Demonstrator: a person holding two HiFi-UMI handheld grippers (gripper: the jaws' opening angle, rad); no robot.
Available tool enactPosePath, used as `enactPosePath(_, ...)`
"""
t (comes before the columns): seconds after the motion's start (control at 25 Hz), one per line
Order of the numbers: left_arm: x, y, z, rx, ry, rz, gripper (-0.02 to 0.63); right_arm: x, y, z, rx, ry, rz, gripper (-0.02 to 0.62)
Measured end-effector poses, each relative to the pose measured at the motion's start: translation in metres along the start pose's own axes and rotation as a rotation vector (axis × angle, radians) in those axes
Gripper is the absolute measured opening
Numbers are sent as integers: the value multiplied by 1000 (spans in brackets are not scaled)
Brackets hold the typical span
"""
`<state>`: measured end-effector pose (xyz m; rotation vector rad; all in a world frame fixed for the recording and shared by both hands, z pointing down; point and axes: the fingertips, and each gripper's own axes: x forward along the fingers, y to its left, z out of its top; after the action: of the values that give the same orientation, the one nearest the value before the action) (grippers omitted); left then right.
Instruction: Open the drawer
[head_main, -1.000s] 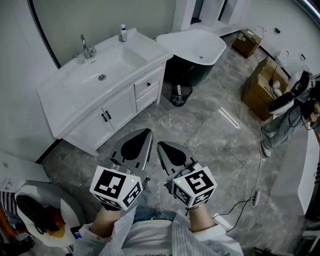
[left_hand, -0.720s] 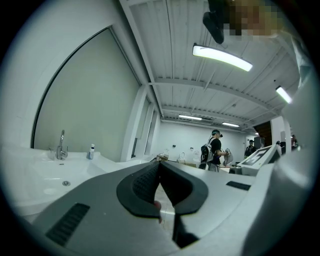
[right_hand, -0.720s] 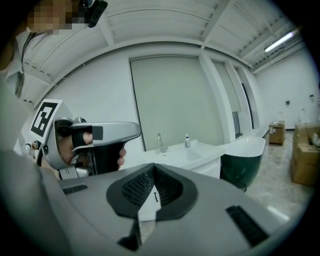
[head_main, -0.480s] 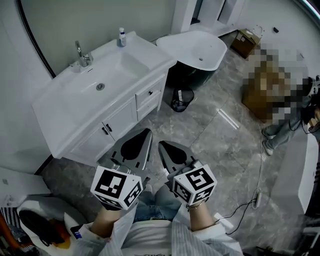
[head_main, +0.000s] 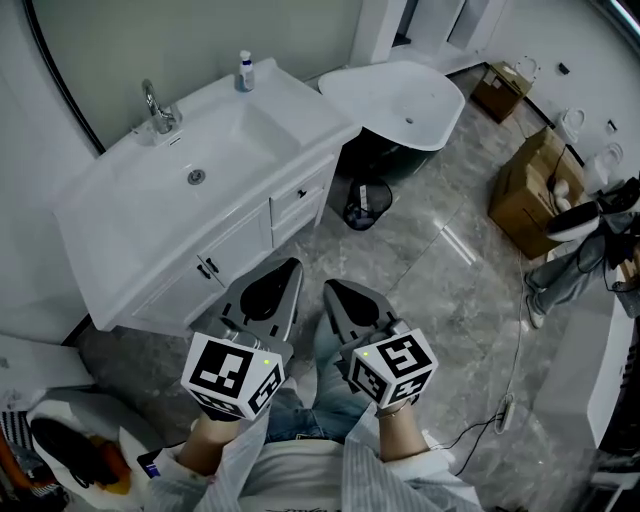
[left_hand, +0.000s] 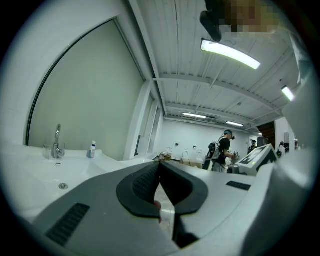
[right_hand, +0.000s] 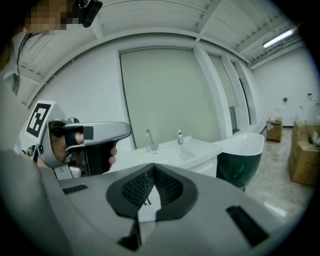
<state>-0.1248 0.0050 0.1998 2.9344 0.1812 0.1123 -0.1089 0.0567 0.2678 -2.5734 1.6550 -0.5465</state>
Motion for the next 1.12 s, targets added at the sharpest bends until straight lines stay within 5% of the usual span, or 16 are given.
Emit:
enactPosePath(0.6,172,52,22,-17,-39,239,17,91,-148,66,-88,72,213,9)
enactPosePath(1.12,254,69,35,-14,-56,438,17,138,-226,91,-133,144,410,9)
